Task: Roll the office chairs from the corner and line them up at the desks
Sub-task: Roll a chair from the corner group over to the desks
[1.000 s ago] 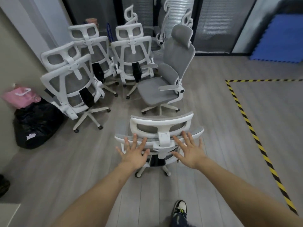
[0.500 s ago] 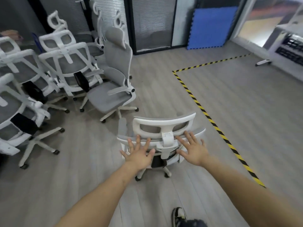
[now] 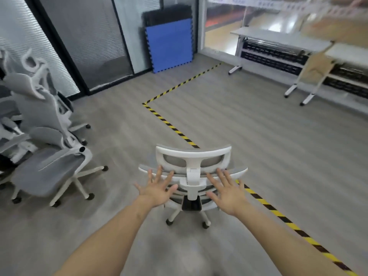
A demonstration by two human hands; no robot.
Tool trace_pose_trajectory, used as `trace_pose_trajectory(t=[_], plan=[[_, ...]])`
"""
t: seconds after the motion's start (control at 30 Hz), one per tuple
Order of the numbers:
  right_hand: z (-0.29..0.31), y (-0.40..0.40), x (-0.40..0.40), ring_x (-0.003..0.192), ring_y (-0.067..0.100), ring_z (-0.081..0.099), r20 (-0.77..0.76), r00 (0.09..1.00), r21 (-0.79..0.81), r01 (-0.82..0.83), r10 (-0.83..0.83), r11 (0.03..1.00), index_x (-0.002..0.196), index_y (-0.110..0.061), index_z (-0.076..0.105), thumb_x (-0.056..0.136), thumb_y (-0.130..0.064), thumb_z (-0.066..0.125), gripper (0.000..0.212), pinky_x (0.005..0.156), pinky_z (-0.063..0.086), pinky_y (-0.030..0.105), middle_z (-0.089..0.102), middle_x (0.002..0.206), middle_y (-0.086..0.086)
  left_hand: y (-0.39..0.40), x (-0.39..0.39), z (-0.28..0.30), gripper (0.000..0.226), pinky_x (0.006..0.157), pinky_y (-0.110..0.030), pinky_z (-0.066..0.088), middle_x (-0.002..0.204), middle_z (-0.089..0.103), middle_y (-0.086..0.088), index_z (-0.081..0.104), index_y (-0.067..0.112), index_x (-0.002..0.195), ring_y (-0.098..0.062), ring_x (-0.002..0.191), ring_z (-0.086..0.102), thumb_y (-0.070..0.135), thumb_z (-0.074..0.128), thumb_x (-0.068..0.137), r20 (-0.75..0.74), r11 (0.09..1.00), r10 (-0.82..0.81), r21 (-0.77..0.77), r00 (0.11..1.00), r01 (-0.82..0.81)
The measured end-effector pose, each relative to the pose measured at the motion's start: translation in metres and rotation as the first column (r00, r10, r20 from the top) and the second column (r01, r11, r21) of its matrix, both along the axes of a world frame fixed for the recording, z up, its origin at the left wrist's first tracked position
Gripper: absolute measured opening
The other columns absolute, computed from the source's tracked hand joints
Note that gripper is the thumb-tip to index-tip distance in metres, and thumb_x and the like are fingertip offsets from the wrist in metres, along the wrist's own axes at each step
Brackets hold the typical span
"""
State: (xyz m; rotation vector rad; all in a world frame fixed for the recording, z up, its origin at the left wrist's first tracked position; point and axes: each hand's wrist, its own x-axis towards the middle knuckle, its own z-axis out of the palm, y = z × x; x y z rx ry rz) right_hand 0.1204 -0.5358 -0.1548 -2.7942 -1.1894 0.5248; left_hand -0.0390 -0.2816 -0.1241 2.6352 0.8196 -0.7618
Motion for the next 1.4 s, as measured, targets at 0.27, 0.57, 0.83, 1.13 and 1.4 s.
trace_pose_trajectory(t=[0.27, 0.57, 0.83, 1.13, 1.4], plan=[[0.004, -0.088, 0.125, 0.156, 0.028, -0.025, -0.05, 0.943, -0.003, 0.329, -0.329, 0.944, 0.155, -0.062, -0.012, 0.092, -0.083, 0.008, 0.069, 0.123, -0.006, 0.064, -0.025, 0.17, -0.003, -0.041, 0.203, -0.003, 0.084, 0.111, -0.083, 0.0, 0.165, -0.034, 0.015, -0.019, 0.067, 0.149, -0.032, 0.154, -0.03, 0.099, 0.001, 0.074, -0.015, 0.969, -0.237, -0.069, 0.971, 0.235], [-0.009, -0.146, 0.257, 0.152, 0.027, -0.036, -0.066, 0.785, 0.053, 0.619, -0.616, 0.783, 0.15, -0.064, -0.021, 0.097, -0.079, 0.017, 0.067, 0.122, -0.01, 0.063, -0.038, 0.165, -0.005, -0.088, 0.441, -0.013, 0.081, 0.112, -0.083, 0.003, 0.159, -0.041, 0.018, -0.028, 0.072, 0.139, -0.027, 0.15, -0.037, 0.102, 0.001, 0.069, 0.029, 0.835, -0.547, -0.063, 0.837, 0.547], [0.008, -0.198, 0.376, 0.151, 0.022, -0.036, -0.173, 0.619, -0.013, 0.776, -0.766, 0.63, 0.155, -0.061, -0.011, 0.076, -0.091, -0.005, 0.085, 0.121, -0.011, 0.066, -0.037, 0.165, -0.01, -0.145, 0.646, -0.013, 0.099, 0.114, -0.08, 0.007, 0.161, -0.037, 0.018, -0.02, 0.069, 0.147, -0.031, 0.152, -0.033, 0.107, -0.007, 0.056, 0.032, 0.656, -0.752, -0.055, 0.658, 0.753], [0.002, -0.279, 0.519, 0.152, 0.029, -0.035, -0.158, 0.493, -0.093, 0.855, -0.856, 0.51, 0.153, -0.06, -0.019, 0.096, -0.079, 0.014, 0.068, 0.12, -0.012, 0.064, -0.036, 0.165, -0.005, -0.247, 0.826, -0.003, 0.078, 0.11, -0.083, -0.006, 0.166, -0.031, 0.014, -0.014, 0.065, 0.152, -0.03, 0.156, -0.024, 0.093, 0.006, 0.083, 0.026, 0.49, -0.871, 0.015, 0.49, 0.871], [0.001, -0.393, 0.668, 0.154, 0.034, -0.029, -0.104, 0.463, -0.1, 0.876, -0.88, 0.472, 0.153, -0.06, -0.018, 0.096, -0.079, 0.014, 0.068, 0.121, -0.011, 0.065, -0.034, 0.167, -0.001, -0.368, 0.978, -0.004, 0.078, 0.111, -0.083, -0.007, 0.167, -0.031, 0.013, -0.014, 0.064, 0.153, -0.031, 0.156, -0.026, 0.093, 0.006, 0.083, 0.042, 0.47, -0.882, 0.003, 0.469, 0.883]])
